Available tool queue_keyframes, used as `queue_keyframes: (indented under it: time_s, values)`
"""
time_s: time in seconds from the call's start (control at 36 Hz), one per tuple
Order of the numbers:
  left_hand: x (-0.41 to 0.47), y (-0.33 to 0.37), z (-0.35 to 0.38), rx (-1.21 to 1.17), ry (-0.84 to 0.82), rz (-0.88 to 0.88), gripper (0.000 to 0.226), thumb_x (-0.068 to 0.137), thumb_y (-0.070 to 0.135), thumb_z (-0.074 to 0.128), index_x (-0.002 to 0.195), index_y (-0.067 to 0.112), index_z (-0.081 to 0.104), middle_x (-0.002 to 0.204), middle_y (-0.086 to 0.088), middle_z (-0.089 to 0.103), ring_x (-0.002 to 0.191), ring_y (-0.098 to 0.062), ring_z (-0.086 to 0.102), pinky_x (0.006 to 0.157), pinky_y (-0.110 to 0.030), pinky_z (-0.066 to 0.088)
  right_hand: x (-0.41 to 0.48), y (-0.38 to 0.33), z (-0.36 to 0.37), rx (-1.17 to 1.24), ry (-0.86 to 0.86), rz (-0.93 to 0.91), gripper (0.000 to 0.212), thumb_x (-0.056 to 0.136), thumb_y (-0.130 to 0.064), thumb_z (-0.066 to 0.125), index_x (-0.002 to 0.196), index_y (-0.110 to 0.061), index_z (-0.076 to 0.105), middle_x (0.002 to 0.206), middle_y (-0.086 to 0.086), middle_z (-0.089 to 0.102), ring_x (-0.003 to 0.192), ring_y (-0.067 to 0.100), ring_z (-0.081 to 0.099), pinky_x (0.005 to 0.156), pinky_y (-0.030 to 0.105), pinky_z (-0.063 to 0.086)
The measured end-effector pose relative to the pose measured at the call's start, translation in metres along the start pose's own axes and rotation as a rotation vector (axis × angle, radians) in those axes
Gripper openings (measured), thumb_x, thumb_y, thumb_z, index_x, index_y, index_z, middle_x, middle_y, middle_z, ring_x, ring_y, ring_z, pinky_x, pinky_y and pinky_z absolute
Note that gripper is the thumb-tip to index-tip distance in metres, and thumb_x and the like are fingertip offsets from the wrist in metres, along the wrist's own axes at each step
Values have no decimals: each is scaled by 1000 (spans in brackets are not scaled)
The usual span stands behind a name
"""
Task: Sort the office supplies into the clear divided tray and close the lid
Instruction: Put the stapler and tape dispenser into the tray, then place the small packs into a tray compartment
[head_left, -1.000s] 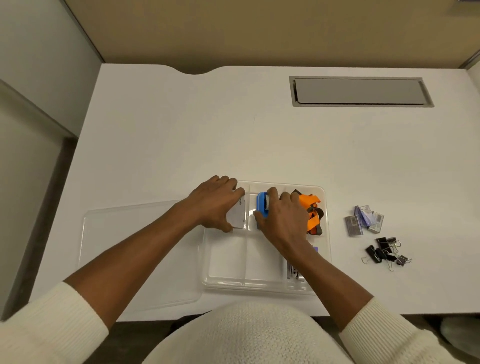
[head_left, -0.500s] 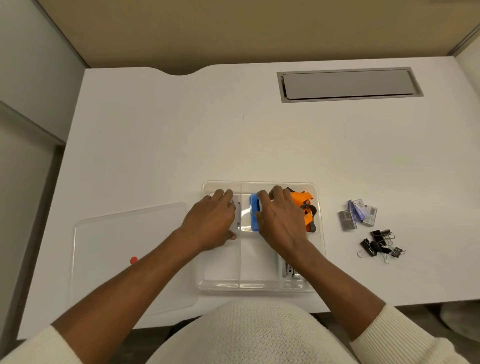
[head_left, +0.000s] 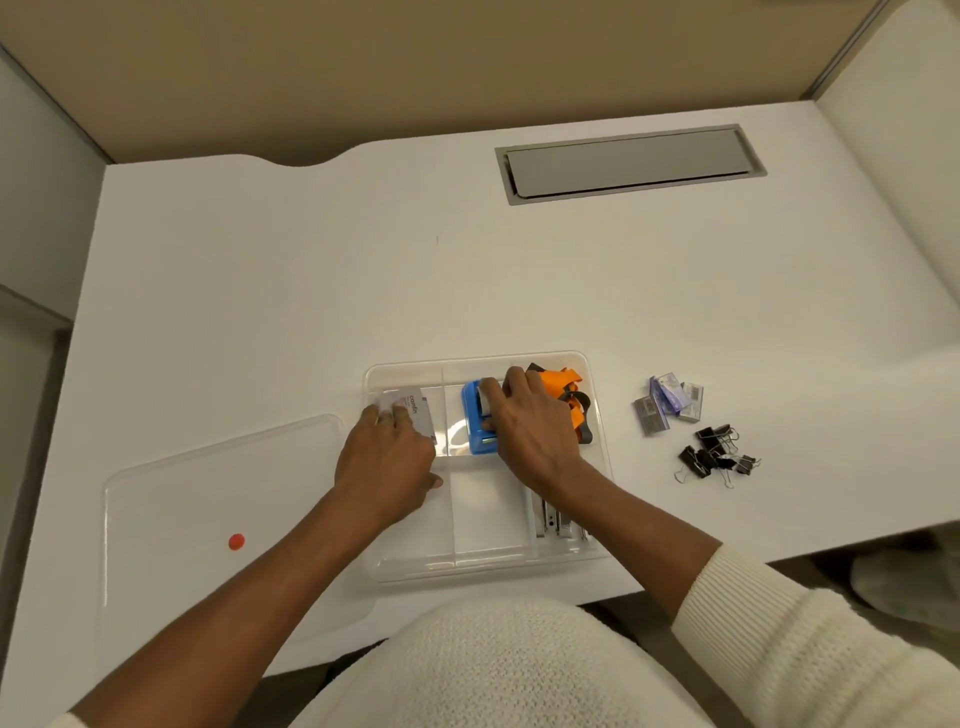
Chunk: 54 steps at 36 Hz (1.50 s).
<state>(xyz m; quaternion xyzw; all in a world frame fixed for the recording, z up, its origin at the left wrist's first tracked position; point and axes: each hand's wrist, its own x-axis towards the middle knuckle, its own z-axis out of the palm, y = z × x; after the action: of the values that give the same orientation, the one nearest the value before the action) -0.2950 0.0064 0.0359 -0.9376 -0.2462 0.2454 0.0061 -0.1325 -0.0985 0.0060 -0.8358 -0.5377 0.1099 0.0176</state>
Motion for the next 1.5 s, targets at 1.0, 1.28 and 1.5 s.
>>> queue_keyframes:
  time_s: [1.0, 1.28, 1.5]
  values:
    - [114, 226, -91, -241, 236, 318, 67, 83, 50, 80, 129, 8, 56, 128, -13, 59, 119, -33, 52, 90, -41, 46, -71, 254, -39, 280, -48, 218, 84, 79, -25, 80, 149, -46, 40, 150, -8, 44, 132, 18, 43, 88, 38, 52]
    - [147, 253, -71, -412, 138, 142, 75, 78, 37, 86, 136, 9, 47, 131, -13, 51, 119, -28, 50, 87, -37, 50, -44, 264, -27, 174, -97, 66, 60, 79, -27, 82, 134, -29, 56, 137, -3, 51, 123, 21, 46, 80, 43, 56]
    - [155, 253, -73, -417, 209, 107, 32, 90, 9, 69, 118, 8, 54, 124, -14, 54, 112, -29, 50, 80, -34, 42, -47, 286, -29, 221, -32, 113, 59, 77, -35, 84, 130, -21, 59, 128, 0, 57, 119, 20, 52, 80, 39, 54]
